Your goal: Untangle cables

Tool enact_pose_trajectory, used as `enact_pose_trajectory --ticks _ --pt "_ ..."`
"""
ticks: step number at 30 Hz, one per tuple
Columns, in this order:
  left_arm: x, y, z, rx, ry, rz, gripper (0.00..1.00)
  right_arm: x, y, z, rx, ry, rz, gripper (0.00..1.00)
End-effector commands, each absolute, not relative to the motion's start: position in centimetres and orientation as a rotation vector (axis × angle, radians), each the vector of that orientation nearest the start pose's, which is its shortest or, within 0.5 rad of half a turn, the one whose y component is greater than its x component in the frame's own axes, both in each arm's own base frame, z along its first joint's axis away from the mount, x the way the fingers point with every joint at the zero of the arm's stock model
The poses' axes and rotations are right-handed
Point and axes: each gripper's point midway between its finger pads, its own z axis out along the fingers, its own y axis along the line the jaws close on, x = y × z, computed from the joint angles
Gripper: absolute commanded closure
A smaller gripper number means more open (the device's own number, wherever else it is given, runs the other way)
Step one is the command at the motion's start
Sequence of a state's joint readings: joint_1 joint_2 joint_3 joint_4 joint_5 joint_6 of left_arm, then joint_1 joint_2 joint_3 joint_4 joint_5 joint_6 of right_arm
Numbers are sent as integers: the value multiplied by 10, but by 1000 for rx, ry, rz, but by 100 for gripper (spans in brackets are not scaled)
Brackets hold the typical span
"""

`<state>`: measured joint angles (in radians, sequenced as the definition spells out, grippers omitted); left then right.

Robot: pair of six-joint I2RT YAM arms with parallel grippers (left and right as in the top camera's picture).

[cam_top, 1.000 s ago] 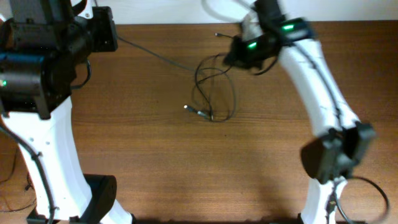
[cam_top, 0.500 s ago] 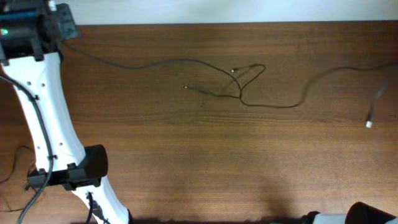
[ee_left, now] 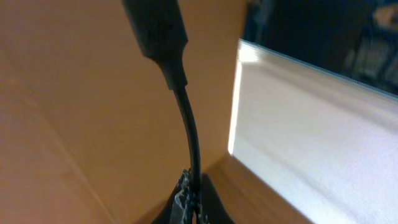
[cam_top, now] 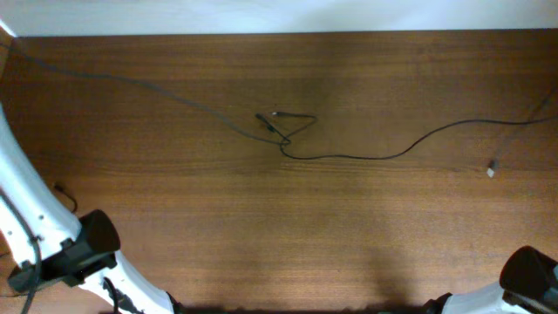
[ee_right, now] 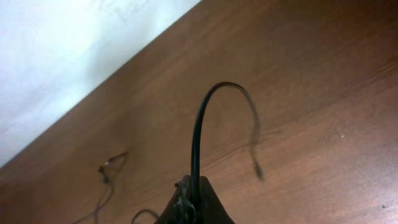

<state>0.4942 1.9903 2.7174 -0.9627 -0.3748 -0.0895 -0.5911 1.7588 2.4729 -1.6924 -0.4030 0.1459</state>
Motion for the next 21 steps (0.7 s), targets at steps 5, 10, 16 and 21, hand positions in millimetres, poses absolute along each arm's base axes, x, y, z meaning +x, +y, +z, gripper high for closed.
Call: enact_pose_trajectory --ticks 5,10,16,21 --pt "415 216 517 -487 1783 240 100 359 -55 362 281 2519 456 96" --pt "418 121 432 -373 2174 -46 100 380 15 295 107 2758 605 96" --pt "426 78 331 -341 2571 -55 100 387 27 219 167 2950 613 94" --pt "450 44 262 -262 2770 -102 100 390 28 191 186 2978 616 85"
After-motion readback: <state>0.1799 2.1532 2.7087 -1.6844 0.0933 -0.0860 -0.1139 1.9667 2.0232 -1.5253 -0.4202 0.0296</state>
